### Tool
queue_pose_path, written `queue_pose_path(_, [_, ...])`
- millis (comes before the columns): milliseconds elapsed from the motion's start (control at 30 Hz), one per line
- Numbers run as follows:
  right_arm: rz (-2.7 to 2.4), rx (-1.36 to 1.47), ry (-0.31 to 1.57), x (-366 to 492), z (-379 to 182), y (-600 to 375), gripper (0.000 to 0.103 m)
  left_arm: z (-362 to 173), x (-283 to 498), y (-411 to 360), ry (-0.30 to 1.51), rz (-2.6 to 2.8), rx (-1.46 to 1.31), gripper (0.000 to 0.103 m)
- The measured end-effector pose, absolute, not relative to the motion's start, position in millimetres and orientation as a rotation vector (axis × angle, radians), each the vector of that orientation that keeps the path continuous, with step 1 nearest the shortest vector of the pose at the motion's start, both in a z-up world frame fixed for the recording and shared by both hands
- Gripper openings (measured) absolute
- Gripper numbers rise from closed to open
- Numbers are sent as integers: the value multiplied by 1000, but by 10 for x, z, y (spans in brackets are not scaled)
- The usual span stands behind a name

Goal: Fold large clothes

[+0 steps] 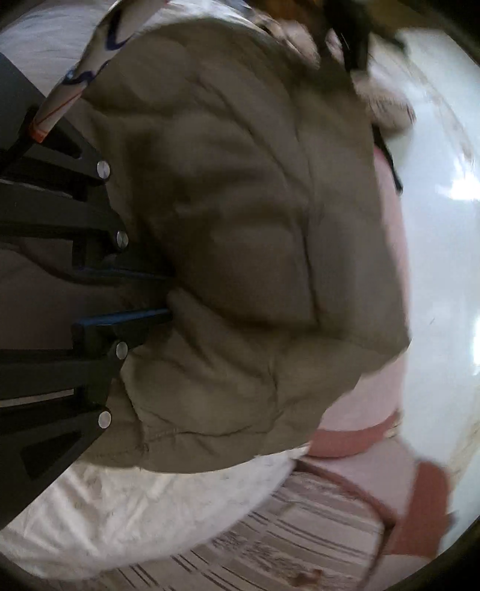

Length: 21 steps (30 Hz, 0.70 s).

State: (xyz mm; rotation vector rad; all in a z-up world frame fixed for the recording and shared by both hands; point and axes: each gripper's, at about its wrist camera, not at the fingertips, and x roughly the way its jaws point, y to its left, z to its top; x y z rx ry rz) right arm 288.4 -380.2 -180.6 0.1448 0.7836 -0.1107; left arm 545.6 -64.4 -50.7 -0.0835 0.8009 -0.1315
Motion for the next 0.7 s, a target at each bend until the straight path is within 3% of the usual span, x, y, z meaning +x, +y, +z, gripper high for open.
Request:
queue_pose_path(300, [-170,300,845,3098,-1942,-4028,28,-494,4758,-278,658,-142,47,72])
queue_pose_path(500, [-209,317,676,2640,-1526,-3697,31,-941,4092,-590,626,-199,168,72])
queue_pose_path(700, [-113,219,678,2778,-1557,-3185,31,-1462,4074,-802,665,-109,222,72])
